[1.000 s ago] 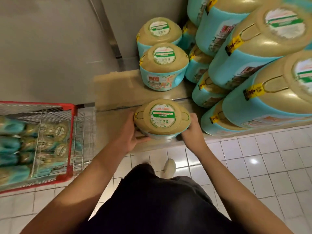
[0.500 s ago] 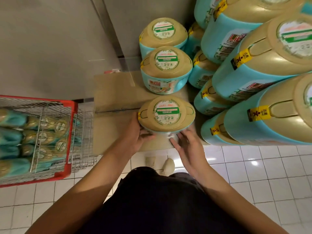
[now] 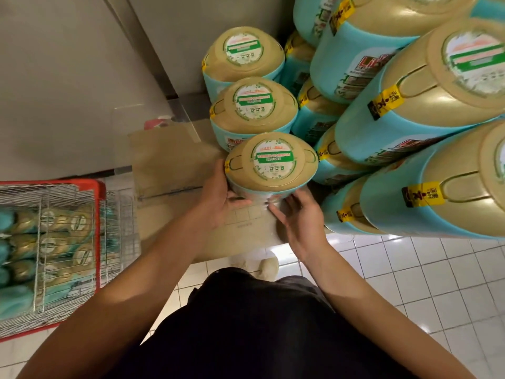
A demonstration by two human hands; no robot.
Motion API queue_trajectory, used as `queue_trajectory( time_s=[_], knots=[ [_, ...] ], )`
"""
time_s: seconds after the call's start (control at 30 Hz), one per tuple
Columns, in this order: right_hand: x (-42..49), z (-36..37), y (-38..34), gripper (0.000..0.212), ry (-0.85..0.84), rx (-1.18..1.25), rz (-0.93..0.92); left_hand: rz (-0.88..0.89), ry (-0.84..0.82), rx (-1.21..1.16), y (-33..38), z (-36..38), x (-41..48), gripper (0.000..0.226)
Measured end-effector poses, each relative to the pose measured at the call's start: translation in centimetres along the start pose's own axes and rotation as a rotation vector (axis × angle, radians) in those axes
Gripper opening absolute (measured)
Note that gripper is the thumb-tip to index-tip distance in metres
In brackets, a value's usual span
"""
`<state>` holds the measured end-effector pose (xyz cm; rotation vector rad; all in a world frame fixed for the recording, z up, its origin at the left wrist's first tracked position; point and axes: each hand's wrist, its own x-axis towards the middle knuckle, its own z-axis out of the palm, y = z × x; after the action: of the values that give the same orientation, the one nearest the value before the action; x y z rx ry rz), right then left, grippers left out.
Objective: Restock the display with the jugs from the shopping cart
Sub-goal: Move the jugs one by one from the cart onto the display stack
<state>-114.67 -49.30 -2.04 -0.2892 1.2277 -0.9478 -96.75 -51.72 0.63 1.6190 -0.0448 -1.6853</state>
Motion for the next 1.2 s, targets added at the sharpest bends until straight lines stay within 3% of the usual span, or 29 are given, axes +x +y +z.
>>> queue_trajectory(
  time_s=[0.3, 0.53, 0.7, 0.83, 1.0, 1.2],
  knots=[
    [0.9, 1.2, 0.0, 0.040, 0.096, -0.018, 0.012, -0.010, 0.018, -0.051, -0.8, 0.3, 0.1, 0.055],
    [0.5, 1.1, 0.8, 0.010, 0.130, 0.075, -0.018, 0.012, -0.031, -0.023, -0.5, -0.3, -0.3, 0.042],
    [-2.0, 0.7, 1.9, 0.017, 0.148, 0.083, -0.029, 0.074, -0.043, 0.037, -1.4, -1.7, -0.4, 0.042],
    [-5.0, 0.1, 2.6, 0.014, 0.042, 0.015, -0.023, 0.106, -0.042, 0.080, -3.5, -4.0, -1.7, 0.036],
    [-9.2, -1.9, 3.9, 0.034, -0.032, -0.155, -0.077, 0.091, -0.044, 0.018, -7.7, -7.5, -5.1, 0.029],
    [-14.4, -6.1, 7.4, 0.019, -0.152, -0.314, -0.154, 0.256, -0.039, -0.008, -15.6, -12.2, -12.2, 0.026]
  ],
)
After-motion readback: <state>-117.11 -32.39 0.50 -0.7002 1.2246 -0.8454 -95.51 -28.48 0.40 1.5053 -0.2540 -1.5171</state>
